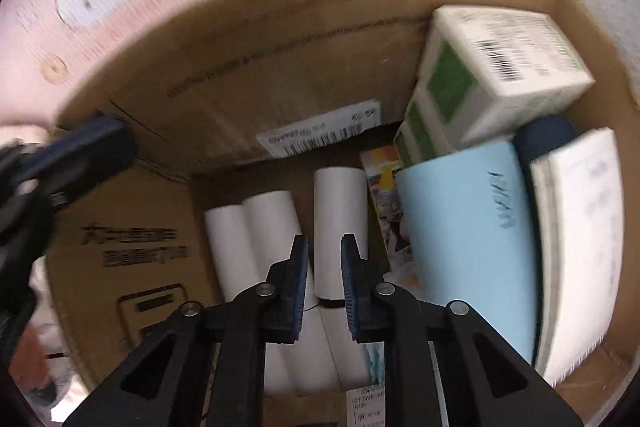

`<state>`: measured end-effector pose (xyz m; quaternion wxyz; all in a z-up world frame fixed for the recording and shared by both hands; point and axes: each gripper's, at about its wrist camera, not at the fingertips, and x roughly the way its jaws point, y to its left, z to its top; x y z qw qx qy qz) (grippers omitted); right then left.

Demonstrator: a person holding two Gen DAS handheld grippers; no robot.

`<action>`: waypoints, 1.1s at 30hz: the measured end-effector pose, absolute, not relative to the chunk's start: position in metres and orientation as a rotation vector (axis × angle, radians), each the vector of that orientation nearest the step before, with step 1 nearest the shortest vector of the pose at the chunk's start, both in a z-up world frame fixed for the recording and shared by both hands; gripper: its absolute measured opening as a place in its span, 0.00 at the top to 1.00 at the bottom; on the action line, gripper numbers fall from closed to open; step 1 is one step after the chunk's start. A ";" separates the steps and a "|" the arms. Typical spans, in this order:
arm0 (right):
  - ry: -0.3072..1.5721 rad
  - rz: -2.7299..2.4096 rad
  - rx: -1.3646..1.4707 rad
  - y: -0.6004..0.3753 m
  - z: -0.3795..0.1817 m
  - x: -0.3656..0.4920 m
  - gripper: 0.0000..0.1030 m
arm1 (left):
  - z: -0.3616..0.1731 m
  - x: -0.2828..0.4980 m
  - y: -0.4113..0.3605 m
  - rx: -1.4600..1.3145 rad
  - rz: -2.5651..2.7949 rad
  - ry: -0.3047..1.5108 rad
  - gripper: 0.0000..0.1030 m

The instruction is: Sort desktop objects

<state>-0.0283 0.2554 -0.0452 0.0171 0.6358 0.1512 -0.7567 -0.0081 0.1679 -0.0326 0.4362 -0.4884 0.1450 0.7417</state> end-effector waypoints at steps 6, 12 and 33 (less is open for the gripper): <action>0.604 -2.314 2.075 0.240 -0.070 -0.040 0.87 | -0.036 -0.011 0.159 -1.193 1.834 0.363 0.96; 0.850 -2.303 2.135 0.230 -0.083 -0.051 0.86 | -0.033 -0.006 0.153 -1.165 1.828 0.377 0.96; 0.847 -2.066 2.278 0.216 -0.111 -0.045 0.85 | -0.031 -0.015 0.141 -1.188 1.814 0.330 0.97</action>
